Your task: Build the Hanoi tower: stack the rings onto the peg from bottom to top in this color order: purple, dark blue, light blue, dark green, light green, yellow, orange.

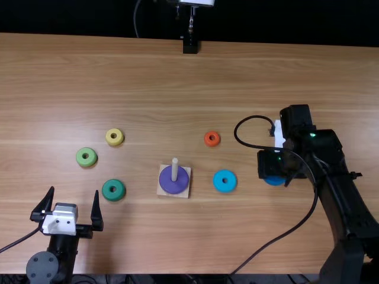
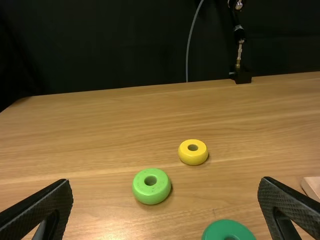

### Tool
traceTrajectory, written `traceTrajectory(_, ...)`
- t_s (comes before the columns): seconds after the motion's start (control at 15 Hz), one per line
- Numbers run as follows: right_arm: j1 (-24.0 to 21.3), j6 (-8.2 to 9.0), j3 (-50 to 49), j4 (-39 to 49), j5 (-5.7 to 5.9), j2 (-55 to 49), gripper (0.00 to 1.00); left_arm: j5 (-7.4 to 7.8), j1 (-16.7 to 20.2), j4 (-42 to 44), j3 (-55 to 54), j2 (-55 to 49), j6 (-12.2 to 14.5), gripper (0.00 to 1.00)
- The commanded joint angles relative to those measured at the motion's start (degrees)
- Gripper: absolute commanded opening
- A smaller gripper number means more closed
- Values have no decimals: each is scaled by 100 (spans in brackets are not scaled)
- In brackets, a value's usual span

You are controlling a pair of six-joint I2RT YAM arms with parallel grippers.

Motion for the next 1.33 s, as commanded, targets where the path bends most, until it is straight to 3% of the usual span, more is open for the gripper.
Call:
traceTrajectory(0.0, 369, 27, 456, -163, -67, 14, 0, -36, -43, -14, -174, -67, 2, 100)
traceTrajectory(0.27, 1133, 90, 1493, -891, -78, 31, 0, -36, -43, -14, -174, -67, 2, 100)
traceTrajectory(0.6, 2135, 175, 2583, -1144, -67, 40, 0, -36, -43, -14, -174, -67, 2, 100)
traceTrajectory(1.27, 2865, 164, 3365, -1123, -109, 93, 0, -36, -43, -14, -174, -67, 2, 100)
